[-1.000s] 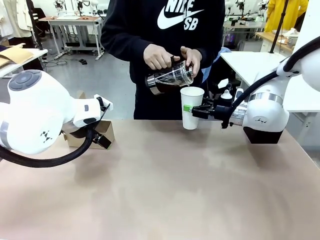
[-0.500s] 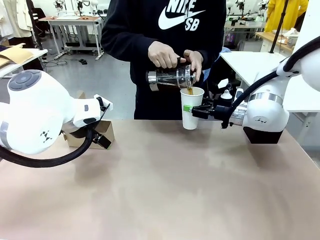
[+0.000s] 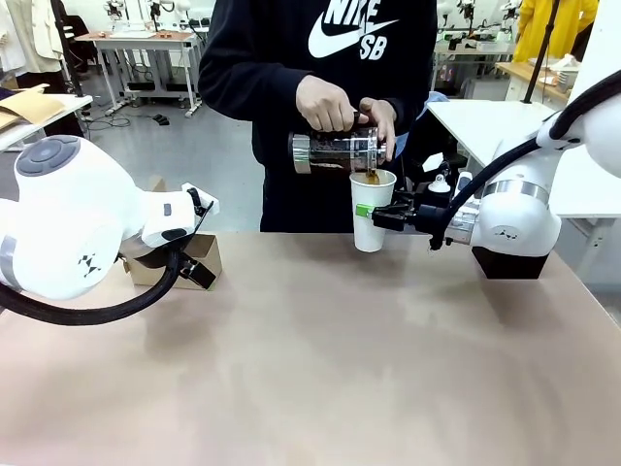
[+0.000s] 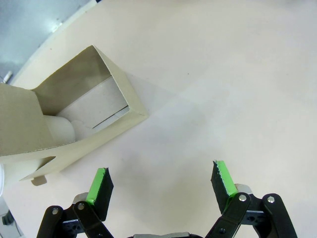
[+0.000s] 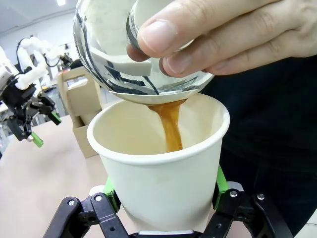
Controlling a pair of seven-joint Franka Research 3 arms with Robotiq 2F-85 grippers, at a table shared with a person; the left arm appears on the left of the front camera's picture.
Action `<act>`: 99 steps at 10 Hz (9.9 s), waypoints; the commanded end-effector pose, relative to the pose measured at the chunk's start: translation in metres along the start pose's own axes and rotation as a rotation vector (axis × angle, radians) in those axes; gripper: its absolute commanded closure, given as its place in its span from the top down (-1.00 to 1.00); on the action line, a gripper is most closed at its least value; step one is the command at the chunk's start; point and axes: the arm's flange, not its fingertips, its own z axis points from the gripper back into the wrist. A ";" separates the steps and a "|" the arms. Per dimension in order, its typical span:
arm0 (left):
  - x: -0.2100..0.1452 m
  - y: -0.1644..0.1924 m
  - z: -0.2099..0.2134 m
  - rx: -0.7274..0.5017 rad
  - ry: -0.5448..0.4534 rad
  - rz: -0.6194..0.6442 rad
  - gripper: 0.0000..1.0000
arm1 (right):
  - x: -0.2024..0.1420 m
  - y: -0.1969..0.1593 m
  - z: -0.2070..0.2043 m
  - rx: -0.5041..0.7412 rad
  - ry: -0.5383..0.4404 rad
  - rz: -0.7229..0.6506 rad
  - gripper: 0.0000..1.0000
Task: Pour a drink into a cup and package it in a carrier.
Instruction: When a person places the Paper Cup Lid on the 600 ml Paper Cup , lift the 600 ml Paper Cup.
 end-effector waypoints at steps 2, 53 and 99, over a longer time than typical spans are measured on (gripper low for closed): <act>0.000 0.001 0.000 -0.002 -0.001 0.003 1.00 | 0.001 0.002 -0.002 -0.005 -0.006 -0.003 0.61; 0.000 0.001 0.000 -0.002 -0.001 0.003 1.00 | 0.001 0.002 -0.002 -0.005 -0.006 -0.003 0.61; 0.000 0.001 0.000 -0.002 -0.001 0.003 1.00 | 0.207 0.105 0.047 0.157 0.011 0.049 0.61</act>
